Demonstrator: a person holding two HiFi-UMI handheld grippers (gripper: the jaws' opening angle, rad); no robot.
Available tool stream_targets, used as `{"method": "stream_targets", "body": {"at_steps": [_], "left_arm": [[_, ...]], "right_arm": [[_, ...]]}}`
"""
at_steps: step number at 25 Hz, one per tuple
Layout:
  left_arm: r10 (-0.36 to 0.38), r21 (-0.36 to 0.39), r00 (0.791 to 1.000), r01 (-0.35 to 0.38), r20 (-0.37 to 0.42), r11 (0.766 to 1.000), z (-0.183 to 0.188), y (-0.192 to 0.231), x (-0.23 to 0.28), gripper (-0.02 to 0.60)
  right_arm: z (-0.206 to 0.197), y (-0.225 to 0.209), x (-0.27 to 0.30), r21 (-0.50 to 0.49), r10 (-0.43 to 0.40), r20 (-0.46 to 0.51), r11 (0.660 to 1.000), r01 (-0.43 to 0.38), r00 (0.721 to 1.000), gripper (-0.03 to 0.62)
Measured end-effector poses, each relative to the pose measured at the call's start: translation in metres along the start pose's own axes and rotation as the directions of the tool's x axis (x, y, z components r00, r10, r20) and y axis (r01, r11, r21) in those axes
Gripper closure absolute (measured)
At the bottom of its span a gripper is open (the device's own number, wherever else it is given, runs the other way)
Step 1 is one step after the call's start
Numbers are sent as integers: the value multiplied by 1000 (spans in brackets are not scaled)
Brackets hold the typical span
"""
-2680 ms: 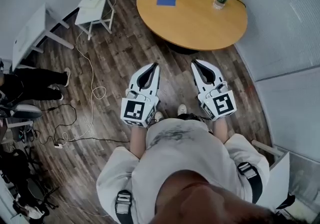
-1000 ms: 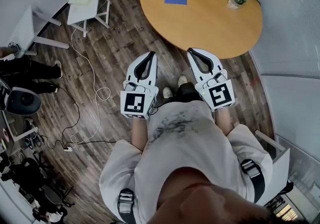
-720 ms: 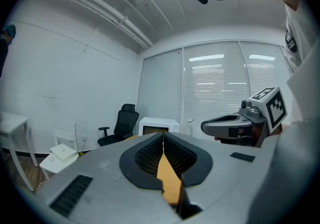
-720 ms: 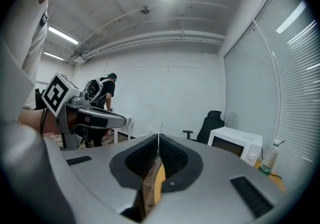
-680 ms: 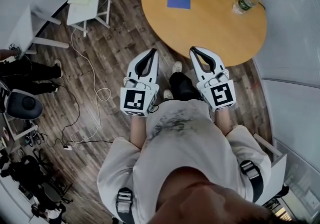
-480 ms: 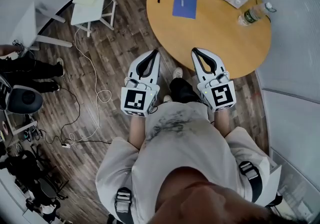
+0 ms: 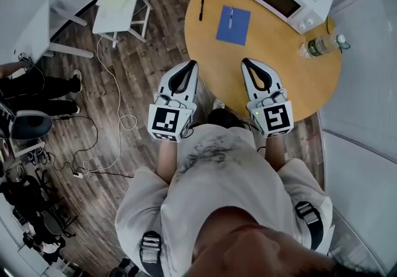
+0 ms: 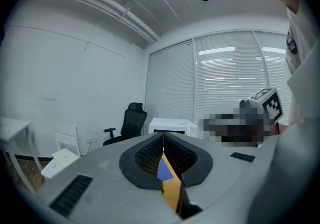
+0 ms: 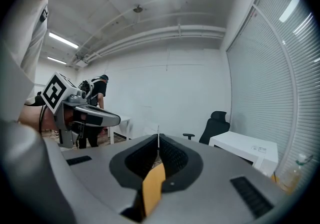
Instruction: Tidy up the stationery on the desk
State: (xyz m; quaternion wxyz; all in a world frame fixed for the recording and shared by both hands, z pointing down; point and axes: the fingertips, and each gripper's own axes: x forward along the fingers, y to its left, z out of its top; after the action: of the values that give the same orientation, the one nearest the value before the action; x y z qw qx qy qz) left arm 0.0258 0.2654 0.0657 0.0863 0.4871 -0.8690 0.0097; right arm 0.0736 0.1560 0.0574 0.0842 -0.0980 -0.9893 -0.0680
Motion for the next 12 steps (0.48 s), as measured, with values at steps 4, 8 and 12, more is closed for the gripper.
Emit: {"method": "stream_targets", "body": {"at_steps": [4,8,12], "left_arm": [[11,-3,1000,-11,-10,1000,-4,2,18,568],[7,-15,999,-7,-32,1000,-11,7,32,568],[-23,-24,999,22,-44,999,-21,15,54,568]], "right_arm": [[-19,-19,7,24,-6,-55,1000,8,998,530],[-27,-36,16,35,-40,-70,998,42,997,530],[-44,-51,33,58,-63,-118,996,70,991,530]]}}
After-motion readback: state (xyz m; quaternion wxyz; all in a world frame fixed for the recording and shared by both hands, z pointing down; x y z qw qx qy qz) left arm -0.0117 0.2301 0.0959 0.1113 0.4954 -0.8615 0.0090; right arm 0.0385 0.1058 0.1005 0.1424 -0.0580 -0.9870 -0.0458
